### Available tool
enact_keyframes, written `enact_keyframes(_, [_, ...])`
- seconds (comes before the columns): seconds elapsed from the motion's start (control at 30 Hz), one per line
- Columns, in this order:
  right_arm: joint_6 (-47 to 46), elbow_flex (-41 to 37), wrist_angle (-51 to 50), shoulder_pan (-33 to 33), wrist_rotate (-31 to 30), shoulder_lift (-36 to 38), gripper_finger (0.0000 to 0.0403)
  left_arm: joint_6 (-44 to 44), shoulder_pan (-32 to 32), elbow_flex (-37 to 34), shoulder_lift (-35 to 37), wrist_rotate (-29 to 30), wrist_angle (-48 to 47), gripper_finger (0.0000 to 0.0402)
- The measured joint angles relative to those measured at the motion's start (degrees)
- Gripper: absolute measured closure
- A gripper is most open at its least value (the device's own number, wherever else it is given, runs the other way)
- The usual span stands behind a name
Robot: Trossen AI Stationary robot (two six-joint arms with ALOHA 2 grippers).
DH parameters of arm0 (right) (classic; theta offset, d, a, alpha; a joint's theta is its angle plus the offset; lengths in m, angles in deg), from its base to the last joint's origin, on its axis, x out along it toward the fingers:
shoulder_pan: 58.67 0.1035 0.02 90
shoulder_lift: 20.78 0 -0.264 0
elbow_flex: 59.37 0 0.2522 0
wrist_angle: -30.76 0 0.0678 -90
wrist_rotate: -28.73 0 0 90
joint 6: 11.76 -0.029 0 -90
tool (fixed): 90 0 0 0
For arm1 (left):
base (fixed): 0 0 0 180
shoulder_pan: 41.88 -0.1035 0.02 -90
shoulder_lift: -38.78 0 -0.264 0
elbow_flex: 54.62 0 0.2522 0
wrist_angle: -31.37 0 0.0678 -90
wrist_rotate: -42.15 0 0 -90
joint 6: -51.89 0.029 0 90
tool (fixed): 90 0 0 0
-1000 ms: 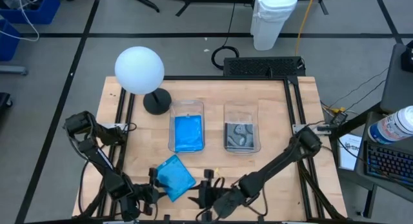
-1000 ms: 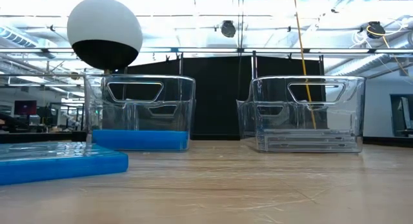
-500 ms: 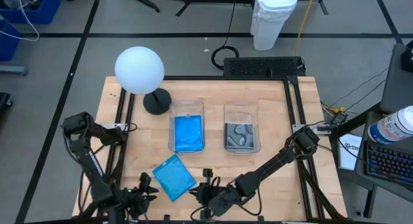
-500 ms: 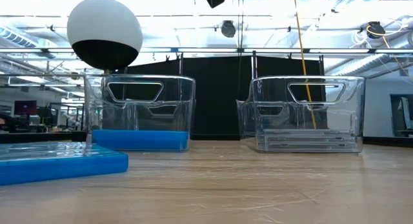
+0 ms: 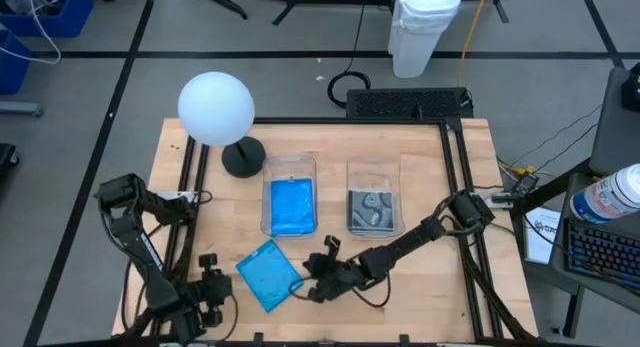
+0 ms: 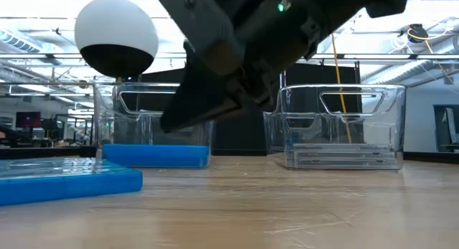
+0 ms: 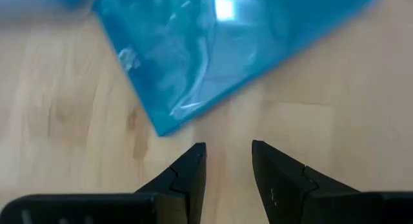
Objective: Pick & place jewel cases by type
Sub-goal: Put the blue CD case into the left transparent bin
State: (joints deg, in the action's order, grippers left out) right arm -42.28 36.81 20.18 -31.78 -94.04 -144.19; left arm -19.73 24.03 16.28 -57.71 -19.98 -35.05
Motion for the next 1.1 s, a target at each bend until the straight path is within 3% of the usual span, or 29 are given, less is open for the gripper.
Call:
enact_keyframes(0.1, [-0.52, -0.4, -0.22, -0.79, 1.79, 0.0, 0.0402, -5.76, -1.19, -1.27, 0.0, -1.07, 1.84, 0.027])
enact_keyframes(0.23, [-0.43, -0.4, -0.17, -1.51, 7.36, 0.0, 0.0402, -2.29, -2.92, -3.67, 0.0, -1.95, 12.14, 0.027])
enact_keyframes(0.63, [-3.5, -1.13, -2.89, -2.11, 7.51, 0.02, 0.0403, -4.25, -5.34, -4.41, -2.9, -4.71, 17.0, 0.0271])
enact_keyframes(1.1, [-4.94, -10.08, 19.14, -4.37, 19.1, -2.7, 0.0403, -0.85, -9.32, -4.28, -7.1, -1.52, 25.9, 0.027])
